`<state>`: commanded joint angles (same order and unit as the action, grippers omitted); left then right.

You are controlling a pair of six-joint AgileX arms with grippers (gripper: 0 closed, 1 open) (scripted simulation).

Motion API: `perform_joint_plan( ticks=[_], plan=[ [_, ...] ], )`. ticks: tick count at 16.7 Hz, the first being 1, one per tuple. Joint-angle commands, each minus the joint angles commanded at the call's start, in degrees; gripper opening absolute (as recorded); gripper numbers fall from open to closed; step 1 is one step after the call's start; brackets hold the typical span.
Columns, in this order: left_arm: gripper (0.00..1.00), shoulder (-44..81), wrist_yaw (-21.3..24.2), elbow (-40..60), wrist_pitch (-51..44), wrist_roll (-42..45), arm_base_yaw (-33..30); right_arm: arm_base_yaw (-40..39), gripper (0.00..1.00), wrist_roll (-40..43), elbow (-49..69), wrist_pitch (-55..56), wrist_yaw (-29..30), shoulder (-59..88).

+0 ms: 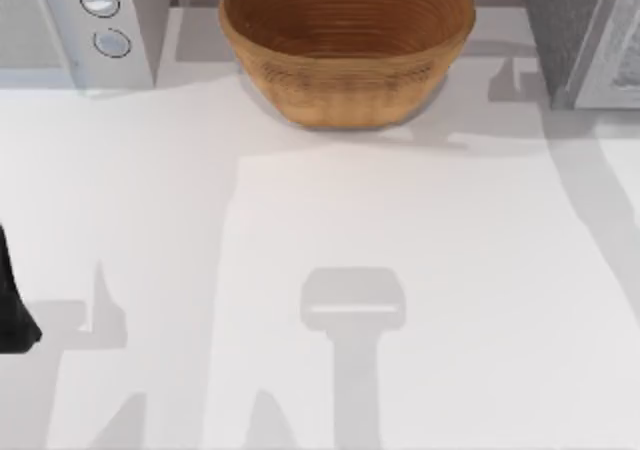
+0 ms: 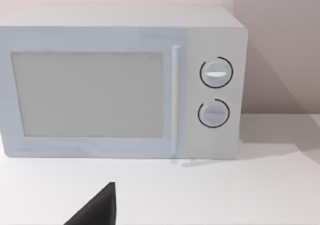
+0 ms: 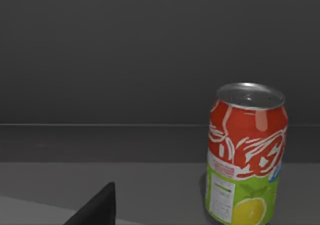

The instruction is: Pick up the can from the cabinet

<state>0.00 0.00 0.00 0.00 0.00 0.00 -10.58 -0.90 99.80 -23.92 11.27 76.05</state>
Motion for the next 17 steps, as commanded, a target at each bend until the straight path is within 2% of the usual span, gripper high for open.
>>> perform_joint_plan(
  ticks=[4,10,17],
  plan=[
    [1.00,0.0,0.0,0.0,0.0,0.0,0.0,0.8,1.00,0.1,-1.1,1.0,-0.3,0.2],
    [1.00,0.0,0.0,0.0,0.0,0.0,0.0,3.2,1.00,0.2,-6.3,8.8,-2.7,1.8],
    [1.00,0.0,0.0,0.0,0.0,0.0,0.0,3.3,1.00,0.2,-4.5,8.9,-2.9,3.8]
  ],
)
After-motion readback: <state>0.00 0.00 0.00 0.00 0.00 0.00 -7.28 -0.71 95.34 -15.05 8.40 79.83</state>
